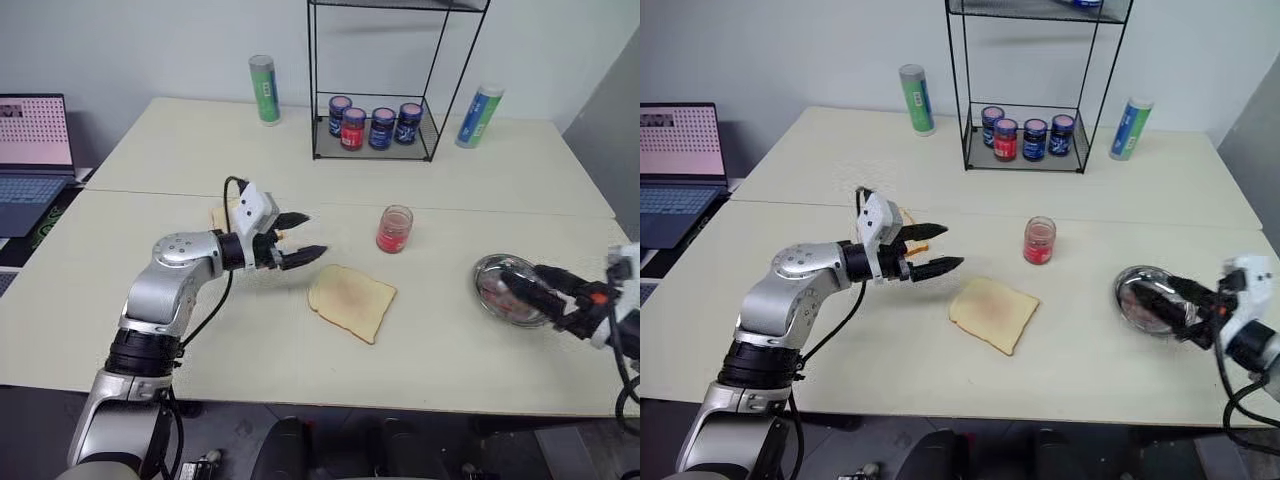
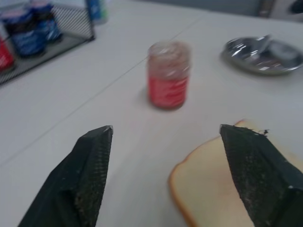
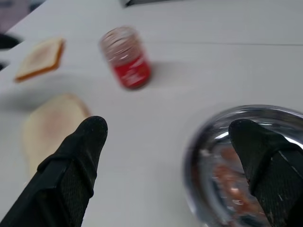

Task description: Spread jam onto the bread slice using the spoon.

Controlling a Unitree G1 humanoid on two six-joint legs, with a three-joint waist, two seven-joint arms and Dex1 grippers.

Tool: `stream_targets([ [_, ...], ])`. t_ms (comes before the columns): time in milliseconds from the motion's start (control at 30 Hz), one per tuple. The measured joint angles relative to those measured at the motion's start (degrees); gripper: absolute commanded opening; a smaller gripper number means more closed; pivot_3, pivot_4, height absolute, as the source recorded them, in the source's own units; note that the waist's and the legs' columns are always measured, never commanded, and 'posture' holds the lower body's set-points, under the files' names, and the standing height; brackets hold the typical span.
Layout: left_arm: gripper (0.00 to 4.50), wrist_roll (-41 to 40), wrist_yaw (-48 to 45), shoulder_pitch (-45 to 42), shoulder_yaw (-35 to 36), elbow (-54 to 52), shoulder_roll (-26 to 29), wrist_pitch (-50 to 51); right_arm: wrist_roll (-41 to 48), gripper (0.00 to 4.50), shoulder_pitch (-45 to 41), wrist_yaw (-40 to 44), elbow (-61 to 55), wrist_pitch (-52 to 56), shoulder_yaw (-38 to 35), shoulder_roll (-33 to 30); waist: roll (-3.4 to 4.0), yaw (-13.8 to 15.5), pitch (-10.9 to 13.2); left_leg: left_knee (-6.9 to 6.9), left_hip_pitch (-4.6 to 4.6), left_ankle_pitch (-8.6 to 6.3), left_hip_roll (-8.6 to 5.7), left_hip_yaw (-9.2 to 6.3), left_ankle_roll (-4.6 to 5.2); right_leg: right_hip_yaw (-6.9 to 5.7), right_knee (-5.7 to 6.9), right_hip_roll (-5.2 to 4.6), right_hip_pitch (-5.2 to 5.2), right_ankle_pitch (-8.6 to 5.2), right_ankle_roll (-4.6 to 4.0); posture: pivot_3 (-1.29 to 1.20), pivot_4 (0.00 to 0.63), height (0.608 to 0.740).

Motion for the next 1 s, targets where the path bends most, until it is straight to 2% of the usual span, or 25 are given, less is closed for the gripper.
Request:
stream_targets([
  [100,4.43,-1.9,-2.3,-2.1,-2.3,-5.5,-0.2,1.2,1.8,4.50,-1.4,-5.5,6.2,0.2,-4.6,3.0,0.15,-0.1,-0.1,-0.01,0.04,0.00,-0.02,0.05,0.00,0.06,0.01,0.05,0.01,0.00,0.00,0.00,0.150,0.740],
  [233,4.43,-1.6,-4.0,-3.8,-7.0,-9.0,-1.3,0.9,4.9,4.50,-1.8,-10.4,11.9,1.7,-6.5,5.8,0.40,-0.6,-0.2,-0.03,0.07,0.00,0.01,0.08,0.00,0.15,0.02,0.39,0.01,-0.01,0.01,0.00,0.150,0.740],
  [333,4.43,0.3,-4.4,-3.4,-10.3,-9.1,-2.1,-0.3,6.9,4.50,-4.0,-14.0,16.5,2.5,-7.9,6.4,0.52,-1.3,-0.2,-0.03,0.11,0.00,0.05,0.12,0.01,0.23,0.05,0.49,0.01,-0.03,0.05,0.00,0.150,0.740],
  [467,4.43,1.2,-2.5,-3.0,-10.7,-9.1,-3.9,-0.6,8.0,4.50,-8.4,-16.7,21.4,2.4,-8.1,6.8,0.55,-1.4,-0.2,-0.03,0.15,0.00,0.14,0.10,0.01,0.25,0.06,0.63,0.01,-0.07,0.12,0.00,0.150,0.740],
  [733,4.43,1.9,2.4,1.7,-10.5,-11.8,-4.8,-0.1,1.0,4.50,-14.9,-14.2,31.5,-2.5,-0.2,7.1,0.65,-1.3,-0.2,-0.02,0.10,0.00,0.12,0.10,0.01,0.26,0.03,0.61,0.00,-0.03,0.05,0.00,0.150,0.740],
  [1000,4.43,1.6,5.5,6.2,-9.2,-16.6,-3.1,1.9,5.7,4.50,-15.3,-16.6,28.0,2.3,-3.1,4.7,0.78,-1.1,-0.3,-0.03,0.09,0.00,0.11,0.08,0.01,0.24,0.02,0.59,0.00,-0.04,0.06,0.00,0.150,0.740],
])
